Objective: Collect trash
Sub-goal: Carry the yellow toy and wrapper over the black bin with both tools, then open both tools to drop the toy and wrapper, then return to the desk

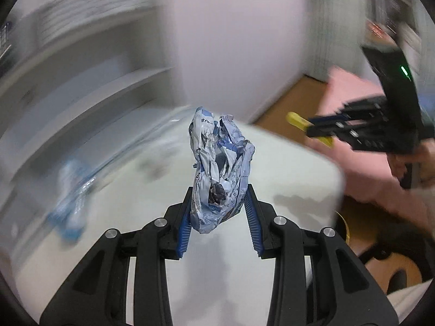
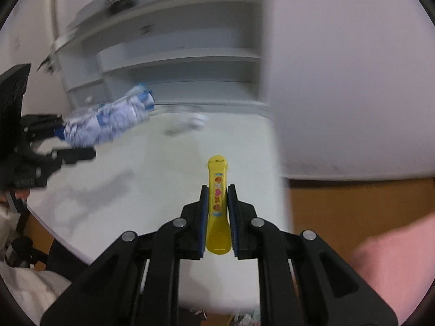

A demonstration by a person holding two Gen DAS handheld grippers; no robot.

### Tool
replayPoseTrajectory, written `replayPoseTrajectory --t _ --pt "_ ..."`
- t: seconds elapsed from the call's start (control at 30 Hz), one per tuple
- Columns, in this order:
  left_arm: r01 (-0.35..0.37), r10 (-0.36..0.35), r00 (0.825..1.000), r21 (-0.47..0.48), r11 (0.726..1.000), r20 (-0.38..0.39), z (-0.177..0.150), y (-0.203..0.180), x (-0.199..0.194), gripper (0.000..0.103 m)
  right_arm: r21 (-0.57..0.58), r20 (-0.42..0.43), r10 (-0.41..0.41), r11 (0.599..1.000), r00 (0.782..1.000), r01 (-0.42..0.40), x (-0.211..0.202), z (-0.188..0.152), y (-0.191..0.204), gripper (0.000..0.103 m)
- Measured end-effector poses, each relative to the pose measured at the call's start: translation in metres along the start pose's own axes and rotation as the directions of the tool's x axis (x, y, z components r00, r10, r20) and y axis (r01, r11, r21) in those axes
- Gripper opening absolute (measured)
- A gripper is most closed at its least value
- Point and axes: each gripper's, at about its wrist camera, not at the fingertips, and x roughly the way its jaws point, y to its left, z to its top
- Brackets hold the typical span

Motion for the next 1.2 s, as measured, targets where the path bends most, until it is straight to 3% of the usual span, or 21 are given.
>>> replayPoseTrajectory --t 0.13,0.2,0.3,0.4,0.47,0.63,0.7,0.77,0.8,0.97,1.07,1.13,1.17,1.2 --pt "0.156 -0.145 0.987 0.184 0.970 -0.068 0.025 -0.108 0.041 0.035 0.172 -0.037 -0.091 0.980 0.995 0.096 -0.039 -0.069 -0.074 0.014" --pt "0.272 -0.245 0.959 0.224 0.936 -0.140 0.027 -0.163 0.064 0.035 0.260 -0.055 -0.102 0.959 0.993 0.113 -0.050 -0.106 -0.102 0.014" --pt "0.382 -0.327 0.917 0.263 0.886 -0.230 0.019 -0.232 0.094 0.035 0.363 -0.079 -0.103 0.923 0.992 0.125 -0.057 -0.168 -0.133 0.014" --pt "0.427 -0.322 0.879 0.279 0.860 -0.353 0.000 -0.283 0.143 0.035 0.466 -0.117 -0.078 0.876 0.990 0.124 -0.043 -0.229 -0.160 0.014" --pt "0.418 -0.273 0.852 0.267 0.868 -0.447 -0.019 -0.302 0.186 0.035 0.535 -0.153 -0.042 0.836 0.987 0.118 -0.023 -0.274 -0.175 0.014" --pt "0.383 -0.176 0.758 0.209 0.900 -0.628 -0.069 -0.320 0.282 0.035 0.630 -0.256 0.055 0.766 0.965 0.124 0.039 -0.354 -0.195 0.014" --pt "0.386 -0.187 0.691 0.137 0.912 -0.699 -0.087 -0.323 0.318 0.035 0.664 -0.294 0.100 0.737 0.951 0.128 0.068 -0.382 -0.199 0.014" --pt "0.376 -0.201 0.645 0.077 0.923 -0.737 -0.098 -0.321 0.345 0.035 0.693 -0.324 0.143 0.709 0.935 0.131 0.095 -0.406 -0.198 0.014" --pt "0.370 -0.204 0.632 0.061 0.927 -0.747 -0.103 -0.322 0.355 0.035 0.700 -0.332 0.154 0.702 0.930 0.134 0.102 -0.413 -0.198 0.014" --pt "0.382 -0.223 0.587 0.023 0.924 -0.778 -0.120 -0.333 0.375 0.035 0.741 -0.328 0.178 0.657 0.928 0.136 0.115 -0.426 -0.198 0.014" --pt "0.398 -0.227 0.600 0.040 0.917 -0.767 -0.125 -0.341 0.366 0.038 0.760 -0.307 0.163 0.635 0.938 0.139 0.101 -0.424 -0.204 0.014" --pt "0.418 -0.245 0.595 0.034 0.908 -0.765 -0.122 -0.342 0.362 0.063 0.780 -0.289 0.162 0.611 0.944 0.134 0.092 -0.424 -0.210 0.022" --pt "0.431 -0.253 0.600 0.039 0.902 -0.759 -0.119 -0.345 0.360 0.089 0.790 -0.286 0.162 0.598 0.944 0.136 0.087 -0.423 -0.213 0.047" --pt "0.440 -0.260 0.610 0.048 0.897 -0.749 -0.116 -0.345 0.353 0.095 0.791 -0.292 0.153 0.593 0.944 0.149 0.083 -0.420 -0.216 0.083"
